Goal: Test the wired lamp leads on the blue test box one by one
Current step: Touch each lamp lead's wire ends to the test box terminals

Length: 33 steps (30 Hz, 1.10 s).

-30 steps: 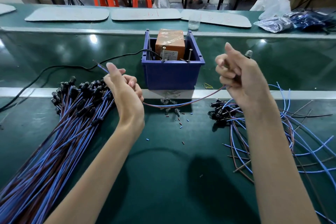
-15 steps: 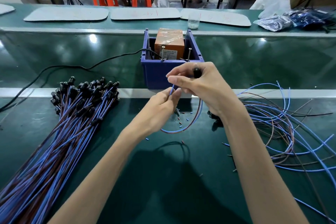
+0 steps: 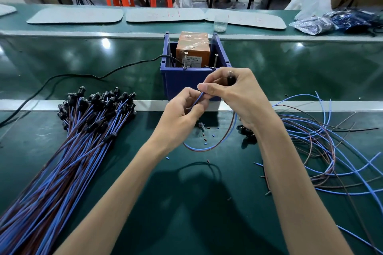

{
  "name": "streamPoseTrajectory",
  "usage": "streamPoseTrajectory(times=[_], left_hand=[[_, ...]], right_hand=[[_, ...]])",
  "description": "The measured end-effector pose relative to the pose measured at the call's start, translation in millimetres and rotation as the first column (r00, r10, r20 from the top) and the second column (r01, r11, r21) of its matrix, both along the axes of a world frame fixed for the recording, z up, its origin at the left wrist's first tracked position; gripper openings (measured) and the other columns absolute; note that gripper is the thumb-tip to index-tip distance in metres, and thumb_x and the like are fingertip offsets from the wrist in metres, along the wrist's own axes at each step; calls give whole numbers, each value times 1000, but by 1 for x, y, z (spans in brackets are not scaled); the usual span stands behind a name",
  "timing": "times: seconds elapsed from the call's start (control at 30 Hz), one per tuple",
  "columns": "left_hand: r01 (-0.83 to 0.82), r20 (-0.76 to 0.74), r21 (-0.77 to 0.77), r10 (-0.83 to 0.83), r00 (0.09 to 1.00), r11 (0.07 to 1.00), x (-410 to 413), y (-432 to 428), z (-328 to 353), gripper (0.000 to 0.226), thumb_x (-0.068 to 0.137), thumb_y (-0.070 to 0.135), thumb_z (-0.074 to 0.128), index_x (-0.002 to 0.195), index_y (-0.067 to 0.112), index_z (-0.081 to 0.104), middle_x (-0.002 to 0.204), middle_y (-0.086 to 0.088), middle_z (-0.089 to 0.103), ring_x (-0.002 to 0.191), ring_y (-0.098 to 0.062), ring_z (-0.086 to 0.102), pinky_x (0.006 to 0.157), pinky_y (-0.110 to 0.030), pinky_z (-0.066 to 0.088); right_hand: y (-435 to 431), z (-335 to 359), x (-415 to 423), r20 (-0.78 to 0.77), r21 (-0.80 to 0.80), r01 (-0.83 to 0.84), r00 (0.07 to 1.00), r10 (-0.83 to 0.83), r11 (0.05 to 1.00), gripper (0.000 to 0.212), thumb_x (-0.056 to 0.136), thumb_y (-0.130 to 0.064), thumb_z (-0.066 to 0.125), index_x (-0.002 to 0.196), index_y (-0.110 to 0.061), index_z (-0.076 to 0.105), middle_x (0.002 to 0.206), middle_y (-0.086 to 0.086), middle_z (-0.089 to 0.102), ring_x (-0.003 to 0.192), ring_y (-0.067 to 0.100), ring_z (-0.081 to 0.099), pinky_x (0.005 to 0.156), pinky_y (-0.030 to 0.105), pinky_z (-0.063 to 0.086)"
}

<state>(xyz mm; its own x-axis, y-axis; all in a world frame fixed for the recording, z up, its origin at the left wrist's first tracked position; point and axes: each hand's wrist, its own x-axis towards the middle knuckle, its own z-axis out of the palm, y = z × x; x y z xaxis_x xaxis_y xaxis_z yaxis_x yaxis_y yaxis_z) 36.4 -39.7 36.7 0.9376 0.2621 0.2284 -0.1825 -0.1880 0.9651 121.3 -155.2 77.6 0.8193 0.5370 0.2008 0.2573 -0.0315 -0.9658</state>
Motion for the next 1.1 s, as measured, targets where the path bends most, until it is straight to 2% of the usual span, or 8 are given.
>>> streamPoseTrajectory(times=[0.2,0.4,0.5,0.67,0.8,0.93,1.03,1.1], left_hand=[[-45,25,-22,46,999,999,-1,3,3,17,100,14,48,86,17,58,51,13,47,47,0,38,47,-10,30],[-85,14,-155,88,996,984,-2,2,9,17,101,15,45,87,16,53,45,10,46,43,-2,35,42,-10,27],[-128,2,-228,132,991,965,-3,6,12,14,100,16,46,86,17,46,45,9,46,41,-4,31,39,-12,24],[-152,-34,-275,149,988,949,-3,8,16,18,97,17,53,81,19,47,46,10,43,40,-4,27,38,-13,22],[-121,-33,-263,117,993,957,-5,5,17,19,95,15,56,78,17,51,48,11,37,39,-2,25,39,-12,21],[-117,-34,-244,112,993,963,-6,4,18,17,94,14,58,77,15,54,48,15,39,40,-1,30,40,-10,24],[-103,-32,-214,98,995,971,-8,4,18,16,93,14,60,77,15,56,48,16,41,42,0,32,42,-9,27],[-102,-29,-206,98,995,973,-8,3,18,16,92,14,62,77,15,57,48,16,42,42,0,33,43,-9,28]], right_hand=[[-10,4,2,-7,-19,-84,996,84,996,3,81,-5,74,83,-5,73,58,-3,66,51,2,58,46,5,38],[-14,10,2,-58,-5,-85,995,84,996,22,100,-18,50,102,-6,68,72,4,68,50,7,59,42,6,33],[-14,11,4,-132,43,-124,983,129,991,38,101,-40,42,93,-13,67,64,-1,64,47,9,51,42,13,29],[-13,11,6,-234,144,-207,943,236,968,46,86,-48,56,63,-12,73,54,-9,26,49,8,19,39,13,19],[-15,13,9,-364,148,-218,895,258,965,59,75,-63,58,77,-7,75,55,-10,30,47,5,18,35,11,18],[-16,14,6,-345,105,-180,916,205,978,41,76,-53,61,86,-15,71,66,-5,38,48,5,19,36,12,16],[-12,11,0,-191,41,-147,970,152,988,15,82,-27,70,81,-12,67,70,8,36,49,8,20,40,13,19],[-9,8,-2,-136,49,-113,984,118,992,12,85,-10,71,74,-12,66,61,2,38,44,5,26,40,12,25]])
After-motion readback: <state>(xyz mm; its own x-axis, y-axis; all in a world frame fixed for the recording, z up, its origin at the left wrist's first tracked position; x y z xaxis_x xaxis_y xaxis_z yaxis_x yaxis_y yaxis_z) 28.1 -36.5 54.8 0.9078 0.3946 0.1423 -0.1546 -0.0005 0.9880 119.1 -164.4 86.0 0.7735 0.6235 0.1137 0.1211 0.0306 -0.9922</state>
